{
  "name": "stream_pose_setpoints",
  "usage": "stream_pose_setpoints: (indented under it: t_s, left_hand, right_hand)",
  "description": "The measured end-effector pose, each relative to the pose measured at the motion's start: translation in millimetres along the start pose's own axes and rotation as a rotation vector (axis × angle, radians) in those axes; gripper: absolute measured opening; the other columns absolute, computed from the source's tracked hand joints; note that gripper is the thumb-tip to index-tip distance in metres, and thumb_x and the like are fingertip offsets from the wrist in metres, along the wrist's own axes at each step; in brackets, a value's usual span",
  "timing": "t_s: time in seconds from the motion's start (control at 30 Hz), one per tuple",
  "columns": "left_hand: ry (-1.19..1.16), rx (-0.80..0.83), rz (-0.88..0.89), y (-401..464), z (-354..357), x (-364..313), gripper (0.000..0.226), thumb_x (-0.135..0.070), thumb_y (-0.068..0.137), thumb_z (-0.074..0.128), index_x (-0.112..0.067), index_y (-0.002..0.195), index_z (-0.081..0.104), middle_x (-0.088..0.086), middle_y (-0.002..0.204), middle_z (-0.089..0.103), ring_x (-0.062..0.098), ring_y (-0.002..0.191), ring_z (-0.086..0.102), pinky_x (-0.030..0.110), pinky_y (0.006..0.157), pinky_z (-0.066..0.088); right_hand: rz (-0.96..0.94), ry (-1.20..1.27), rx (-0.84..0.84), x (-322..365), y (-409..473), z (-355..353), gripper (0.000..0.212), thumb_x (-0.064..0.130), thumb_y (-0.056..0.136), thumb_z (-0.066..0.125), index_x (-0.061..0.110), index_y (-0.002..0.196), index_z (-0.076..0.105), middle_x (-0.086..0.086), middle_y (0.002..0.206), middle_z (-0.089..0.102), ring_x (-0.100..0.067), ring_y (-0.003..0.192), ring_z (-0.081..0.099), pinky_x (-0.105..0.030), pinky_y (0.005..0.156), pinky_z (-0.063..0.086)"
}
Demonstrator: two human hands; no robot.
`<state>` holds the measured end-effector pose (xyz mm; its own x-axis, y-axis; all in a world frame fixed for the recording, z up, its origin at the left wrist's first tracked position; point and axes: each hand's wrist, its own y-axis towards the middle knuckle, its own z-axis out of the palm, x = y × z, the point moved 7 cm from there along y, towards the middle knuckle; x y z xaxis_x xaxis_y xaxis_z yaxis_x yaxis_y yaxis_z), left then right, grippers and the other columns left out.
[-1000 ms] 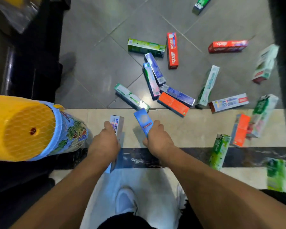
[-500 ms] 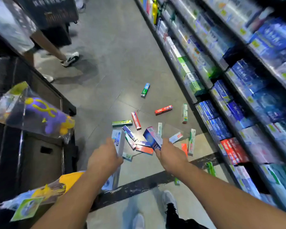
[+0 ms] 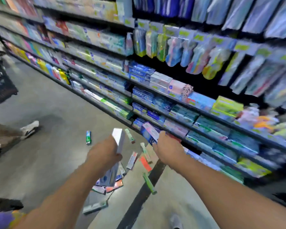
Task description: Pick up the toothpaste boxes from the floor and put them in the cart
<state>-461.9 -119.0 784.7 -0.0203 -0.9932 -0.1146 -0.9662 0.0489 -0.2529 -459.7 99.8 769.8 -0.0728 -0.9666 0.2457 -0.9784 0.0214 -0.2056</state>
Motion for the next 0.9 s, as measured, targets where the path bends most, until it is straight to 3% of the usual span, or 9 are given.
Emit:
stream_pose_setpoints:
  t_s: [0.23, 0.37, 0.5, 0.6, 0.67, 0.73, 0.8, 0.9]
  left_hand:
    - [0.049, 0.041, 0.358, -4.4, -15.8, -209.0, 0.048, -0.039, 0.077, 0.069, -0.017, 0.111, 0.042, 0.007, 0.107, 0.061, 0.031, 0.097, 0.062, 0.033, 0.068, 0.045]
    - [0.142, 0.039, 0.593, -29.5, -3.9, -353.2, 0.049, -0.040, 0.078, 0.069, -0.015, 0.111, 0.042, 0.009, 0.108, 0.060, 0.032, 0.099, 0.061, 0.033, 0.068, 0.043]
    - [0.202, 0.070, 0.797, -84.2, 21.1, -503.6, 0.046, -0.038, 0.080, 0.067, -0.016, 0.106, 0.037, 0.008, 0.107, 0.060, 0.033, 0.099, 0.061, 0.032, 0.067, 0.041]
    - [0.208, 0.109, 0.926, -135.3, 49.6, -601.6, 0.049, -0.037, 0.079, 0.066, -0.015, 0.112, 0.038, 0.004, 0.095, 0.057, 0.029, 0.085, 0.061, 0.031, 0.062, 0.042]
    - [0.223, 0.147, 1.030, -171.0, 71.2, -660.9, 0.050, -0.036, 0.080, 0.064, -0.013, 0.115, 0.038, 0.002, 0.091, 0.052, 0.029, 0.085, 0.061, 0.032, 0.063, 0.043]
    - [0.246, 0.160, 1.124, -208.1, 90.2, -715.5, 0.052, -0.036, 0.080, 0.063, -0.013, 0.119, 0.038, 0.004, 0.099, 0.054, 0.029, 0.097, 0.061, 0.033, 0.070, 0.045]
    - [0.256, 0.153, 1.182, -243.7, 103.6, -763.2, 0.053, -0.036, 0.079, 0.064, -0.013, 0.119, 0.037, 0.007, 0.109, 0.057, 0.031, 0.104, 0.059, 0.034, 0.073, 0.044]
    - [0.246, 0.179, 1.222, -288.9, 124.5, -823.5, 0.047, -0.034, 0.078, 0.066, -0.015, 0.110, 0.036, 0.006, 0.103, 0.056, 0.030, 0.101, 0.061, 0.031, 0.068, 0.039]
  right_hand:
    - [0.375, 0.132, -0.102, -175.1, -69.7, -61.5, 0.029, 0.030, 0.097, 0.045, 0.010, 0.118, 0.041, -0.014, 0.117, 0.063, -0.034, 0.106, 0.062, -0.038, 0.070, 0.038]
    - [0.588, 0.177, -0.162, -299.2, -138.4, -87.9, 0.042, 0.034, 0.099, 0.044, 0.006, 0.129, 0.037, -0.014, 0.121, 0.060, -0.035, 0.109, 0.061, -0.039, 0.075, 0.042]
    - [0.816, 0.232, -0.259, -423.0, -240.8, -102.9, 0.032, 0.036, 0.098, 0.045, 0.009, 0.114, 0.039, -0.011, 0.117, 0.062, -0.032, 0.107, 0.063, -0.037, 0.075, 0.042]
    - [0.967, 0.255, -0.283, -501.4, -318.8, -101.2, 0.025, 0.036, 0.098, 0.044, 0.015, 0.099, 0.031, -0.008, 0.103, 0.063, -0.030, 0.098, 0.065, -0.031, 0.067, 0.038]
    - [1.048, 0.224, -0.286, -546.2, -367.1, -101.6, 0.019, 0.032, 0.099, 0.042, 0.016, 0.100, 0.033, -0.006, 0.105, 0.062, -0.028, 0.099, 0.065, -0.029, 0.067, 0.037]
    - [1.125, 0.186, -0.288, -589.3, -413.1, -103.4, 0.012, 0.028, 0.100, 0.041, 0.017, 0.104, 0.038, -0.006, 0.112, 0.061, -0.028, 0.103, 0.064, -0.029, 0.068, 0.036]
    - [1.233, 0.252, -0.342, -630.2, -457.6, -102.8, 0.017, 0.026, 0.096, 0.045, 0.015, 0.109, 0.043, -0.007, 0.109, 0.063, -0.029, 0.099, 0.065, -0.030, 0.066, 0.037]
    - [1.340, 0.314, -0.377, -681.1, -513.8, -101.3, 0.021, 0.026, 0.091, 0.049, 0.016, 0.108, 0.042, -0.007, 0.105, 0.065, -0.031, 0.097, 0.066, -0.032, 0.064, 0.039]
